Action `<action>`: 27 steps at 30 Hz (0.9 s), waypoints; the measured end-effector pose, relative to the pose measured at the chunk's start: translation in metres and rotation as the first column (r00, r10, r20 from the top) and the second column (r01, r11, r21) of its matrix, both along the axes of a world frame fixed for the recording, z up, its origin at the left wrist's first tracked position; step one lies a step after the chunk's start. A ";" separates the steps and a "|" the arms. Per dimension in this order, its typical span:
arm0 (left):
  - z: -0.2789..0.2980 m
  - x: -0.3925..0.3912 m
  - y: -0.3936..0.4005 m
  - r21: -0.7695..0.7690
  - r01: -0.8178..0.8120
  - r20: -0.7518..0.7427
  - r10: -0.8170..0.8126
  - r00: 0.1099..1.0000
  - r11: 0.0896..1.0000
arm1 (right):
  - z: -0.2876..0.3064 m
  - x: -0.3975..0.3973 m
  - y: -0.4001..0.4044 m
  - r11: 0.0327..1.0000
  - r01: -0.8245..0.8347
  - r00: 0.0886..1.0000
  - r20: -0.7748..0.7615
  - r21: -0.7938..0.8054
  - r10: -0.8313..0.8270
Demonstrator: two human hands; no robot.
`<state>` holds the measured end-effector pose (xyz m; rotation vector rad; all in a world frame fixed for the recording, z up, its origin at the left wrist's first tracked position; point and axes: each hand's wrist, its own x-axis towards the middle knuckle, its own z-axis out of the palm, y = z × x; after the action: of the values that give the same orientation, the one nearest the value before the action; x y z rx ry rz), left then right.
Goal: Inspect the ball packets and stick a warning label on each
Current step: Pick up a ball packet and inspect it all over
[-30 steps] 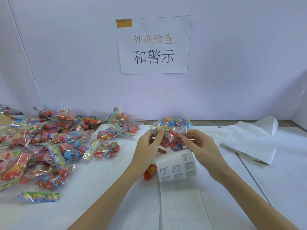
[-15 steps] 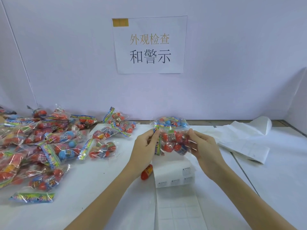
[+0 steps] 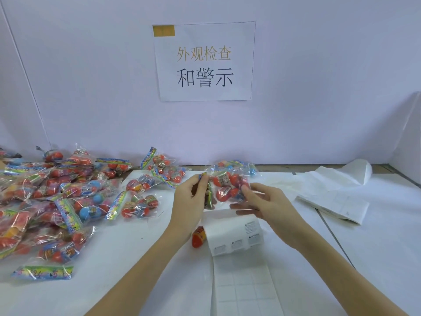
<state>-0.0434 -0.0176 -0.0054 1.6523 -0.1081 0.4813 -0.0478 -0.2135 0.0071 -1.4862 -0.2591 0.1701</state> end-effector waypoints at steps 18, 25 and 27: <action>0.011 -0.001 0.011 -0.066 0.280 -0.089 -0.285 0.954 0.958 | 0.007 0.002 -0.010 0.979 0.205 0.963 0.178 0.014 -0.204; 0.012 -0.007 0.002 -0.046 0.283 -0.063 -0.285 0.956 0.958 | 0.007 -0.004 -0.006 0.954 0.147 0.925 0.378 -0.262 -0.039; 0.013 -0.009 0.002 -0.047 0.294 -0.077 -0.297 0.952 0.955 | 0.004 -0.001 -0.006 0.926 0.233 0.894 0.440 -0.297 -0.084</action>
<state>-0.0523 -0.0161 0.0075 1.5861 -0.2801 0.1848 -0.0488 -0.2195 0.0109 -1.8808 -0.4697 -0.2602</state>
